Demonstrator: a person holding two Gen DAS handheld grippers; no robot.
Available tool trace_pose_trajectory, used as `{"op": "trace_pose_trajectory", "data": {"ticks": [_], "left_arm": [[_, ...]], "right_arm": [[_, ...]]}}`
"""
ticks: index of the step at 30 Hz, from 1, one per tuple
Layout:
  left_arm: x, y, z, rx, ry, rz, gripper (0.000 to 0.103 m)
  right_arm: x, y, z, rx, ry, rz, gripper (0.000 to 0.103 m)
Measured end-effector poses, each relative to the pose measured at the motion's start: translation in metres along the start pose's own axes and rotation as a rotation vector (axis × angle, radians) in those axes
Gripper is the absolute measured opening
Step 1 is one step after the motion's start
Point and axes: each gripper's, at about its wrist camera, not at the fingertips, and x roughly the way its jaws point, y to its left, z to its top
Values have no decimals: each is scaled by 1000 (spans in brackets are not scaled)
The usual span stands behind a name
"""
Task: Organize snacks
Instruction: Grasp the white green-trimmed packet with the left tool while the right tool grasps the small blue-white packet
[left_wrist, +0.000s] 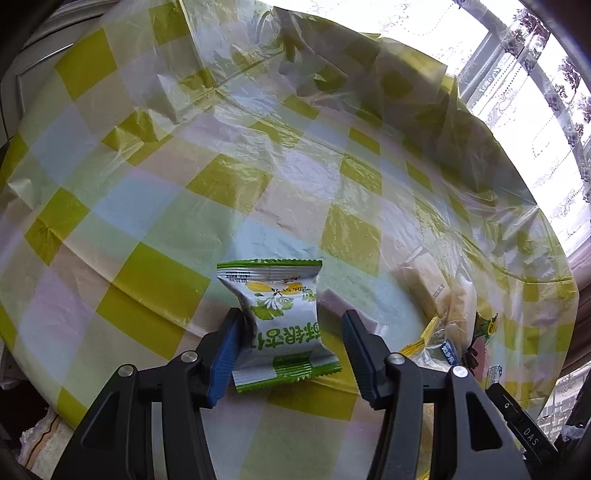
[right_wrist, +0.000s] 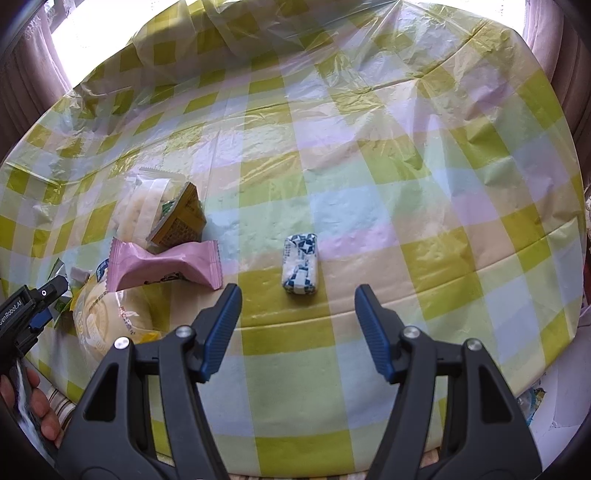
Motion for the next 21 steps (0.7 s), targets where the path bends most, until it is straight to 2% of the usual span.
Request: {"op": "trace_pose_trajectory", "data": {"ticks": [2,5,14,16,18,21], "left_arm": [[2,-3,2,25,-3,13,54],[4,-1,6,32,-11,23,40],[1,4,3,13,-42,0,35],[-1,5,3,5,-52,-5,35],[-5,6,1,0,-63,-17,35],[-10,6,-1,-1,-76,-52,35]], "right_arm": [[3,1,2,-3,-2,-5,67],[8,1,5,-2,5,-9,66],[16,3,11,-14,6,-31,46],[16,3,11,-19,3,-36,30],[16,4,11,-23,1,-30,24],[15,7,9,-41,-2,-26,24]]}}
